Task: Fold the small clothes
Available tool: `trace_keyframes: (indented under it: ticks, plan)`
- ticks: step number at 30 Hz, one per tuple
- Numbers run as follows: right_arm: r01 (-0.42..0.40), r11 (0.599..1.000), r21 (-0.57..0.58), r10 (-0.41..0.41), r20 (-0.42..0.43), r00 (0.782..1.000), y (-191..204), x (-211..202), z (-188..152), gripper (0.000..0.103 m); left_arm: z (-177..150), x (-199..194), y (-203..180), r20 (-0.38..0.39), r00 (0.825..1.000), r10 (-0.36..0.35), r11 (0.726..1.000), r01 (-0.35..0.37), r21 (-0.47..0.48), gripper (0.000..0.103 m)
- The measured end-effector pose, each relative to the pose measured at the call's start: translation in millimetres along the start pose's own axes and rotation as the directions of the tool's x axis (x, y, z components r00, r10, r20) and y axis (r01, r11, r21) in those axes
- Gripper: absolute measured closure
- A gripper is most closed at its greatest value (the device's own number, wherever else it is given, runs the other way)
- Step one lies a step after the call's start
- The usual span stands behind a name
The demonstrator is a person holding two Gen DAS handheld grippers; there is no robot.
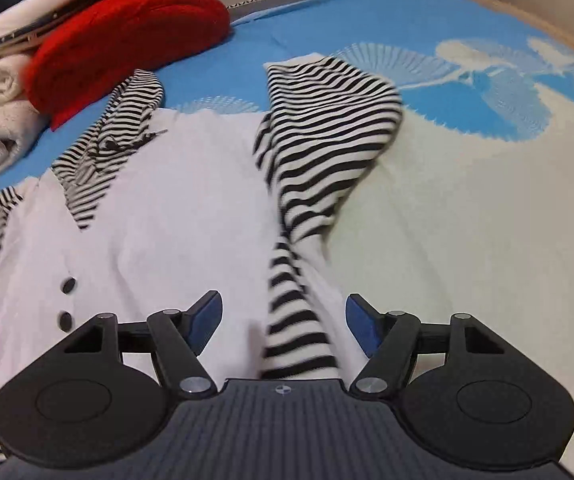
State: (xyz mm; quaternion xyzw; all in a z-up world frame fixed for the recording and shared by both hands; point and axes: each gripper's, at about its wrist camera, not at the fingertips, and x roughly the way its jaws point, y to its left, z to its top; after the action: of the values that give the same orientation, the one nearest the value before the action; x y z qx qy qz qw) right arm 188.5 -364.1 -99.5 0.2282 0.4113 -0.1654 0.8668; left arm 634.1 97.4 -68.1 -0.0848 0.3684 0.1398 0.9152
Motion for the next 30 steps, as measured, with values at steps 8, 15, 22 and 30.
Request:
trace_keyframes:
  ticks: [8,15,22,30]
  plan:
    - [-0.008,0.994,-0.110,0.001,-0.059,0.998,34,22,-11,0.032,-10,75,-38,-0.119,0.991,0.055,0.989,-0.038,0.145,0.014]
    - [-0.020,0.991,-0.130,0.012,-0.065,0.998,38,17,-15,0.032,-75,11,-99,-0.055,0.966,-0.251,0.919,0.256,0.300,0.016]
    - [-0.037,0.994,-0.100,0.028,-0.082,0.996,32,15,-16,0.032,-102,-45,-122,0.081,0.950,-0.303,0.871,0.241,0.428,0.008]
    - [-0.044,0.991,-0.123,0.033,-0.096,0.995,43,19,-18,0.031,-27,34,-38,-0.038,0.986,-0.163,0.987,0.163,0.008,0.003]
